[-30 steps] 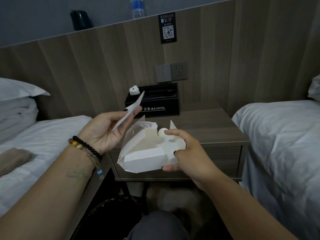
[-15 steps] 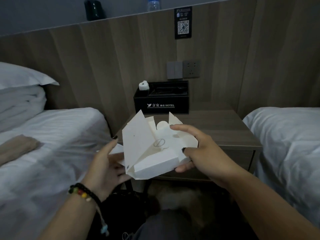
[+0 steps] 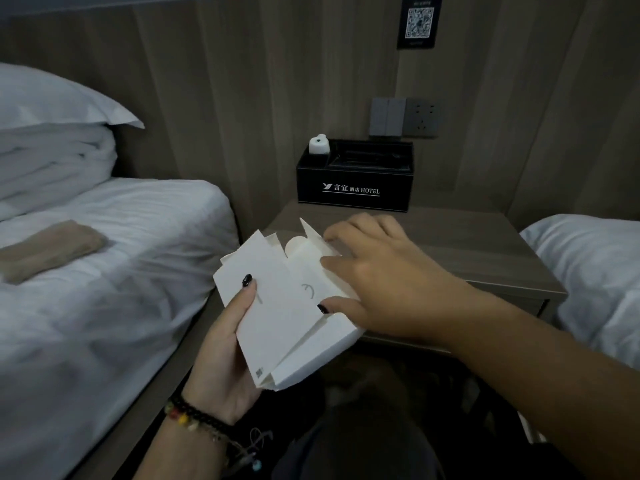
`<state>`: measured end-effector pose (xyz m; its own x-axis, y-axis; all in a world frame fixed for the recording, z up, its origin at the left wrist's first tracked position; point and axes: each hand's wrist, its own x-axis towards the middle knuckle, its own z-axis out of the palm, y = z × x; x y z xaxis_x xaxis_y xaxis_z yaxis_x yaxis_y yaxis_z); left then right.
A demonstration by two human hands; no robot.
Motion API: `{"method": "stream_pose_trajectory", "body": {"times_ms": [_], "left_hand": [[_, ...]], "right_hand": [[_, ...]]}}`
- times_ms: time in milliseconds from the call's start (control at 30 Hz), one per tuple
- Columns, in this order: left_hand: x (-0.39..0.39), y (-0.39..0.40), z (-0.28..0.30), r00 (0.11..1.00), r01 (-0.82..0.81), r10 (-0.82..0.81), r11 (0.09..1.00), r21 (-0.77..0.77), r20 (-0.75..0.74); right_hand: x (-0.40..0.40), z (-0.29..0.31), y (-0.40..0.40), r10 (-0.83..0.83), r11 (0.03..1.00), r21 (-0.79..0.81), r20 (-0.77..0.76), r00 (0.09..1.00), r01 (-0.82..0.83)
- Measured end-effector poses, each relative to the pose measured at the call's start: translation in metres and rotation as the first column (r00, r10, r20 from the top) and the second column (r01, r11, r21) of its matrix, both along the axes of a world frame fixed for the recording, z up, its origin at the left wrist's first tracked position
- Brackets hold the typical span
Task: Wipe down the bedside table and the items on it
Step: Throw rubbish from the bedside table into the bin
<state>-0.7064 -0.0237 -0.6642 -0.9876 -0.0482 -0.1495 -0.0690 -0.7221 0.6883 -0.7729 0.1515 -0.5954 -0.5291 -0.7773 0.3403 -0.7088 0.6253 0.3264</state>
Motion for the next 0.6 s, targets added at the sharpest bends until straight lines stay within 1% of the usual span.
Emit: {"method": "stream_pose_trajectory", "body": {"times_ms": [33, 67, 100, 167, 200, 267, 367, 500, 600], "left_hand": [[0.002, -0.004, -0.001, 1.0, -0.011, 0.011, 1.0, -0.002, -0.006], [0.003, -0.009, -0.003, 1.0, -0.026, 0.026, 1.0, -0.004, -0.005], [0.004, -0.014, -0.006, 0.999, -0.045, 0.045, 0.999, -0.005, -0.004], [0.007, -0.024, -0.012, 0.997, -0.076, 0.076, 0.997, -0.022, -0.004], [0.009, -0.028, -0.015, 0.996, -0.088, 0.088, 0.995, -0.034, -0.001], [0.013, -0.037, -0.023, 0.994, -0.105, 0.106, 0.994, -0.044, 0.017], [0.022, -0.051, -0.032, 0.992, -0.116, 0.118, 0.992, -0.047, 0.048], [0.035, -0.074, -0.041, 0.987, -0.138, 0.14, 0.99, -0.029, 0.084], [0.043, -0.088, -0.047, 0.986, -0.151, 0.149, 0.988, 0.016, 0.075]], "right_hand": [[-0.003, 0.002, -0.007, -0.001, 0.998, 0.055, 0.031, 1.0, -0.001], [-0.007, 0.002, -0.013, -0.003, 0.998, 0.068, 0.091, 0.996, -0.003], [-0.011, 0.001, -0.02, -0.012, 0.998, 0.062, 0.186, 0.983, 0.0], [-0.017, -0.006, -0.034, -0.032, 0.999, 0.032, 0.414, 0.91, 0.02], [-0.02, -0.012, -0.041, -0.028, 1.0, 0.006, 0.495, 0.868, 0.028], [-0.022, -0.028, -0.055, 0.013, 0.998, -0.057, 0.597, 0.802, 0.026], [-0.017, -0.052, -0.075, 0.098, 0.991, -0.133, 0.662, 0.743, -0.013], [-0.012, -0.079, -0.099, 0.177, 0.979, -0.193, 0.62, 0.764, -0.07], [-0.007, -0.088, -0.114, 0.224, 0.952, -0.305, 0.641, 0.734, -0.024]]}}
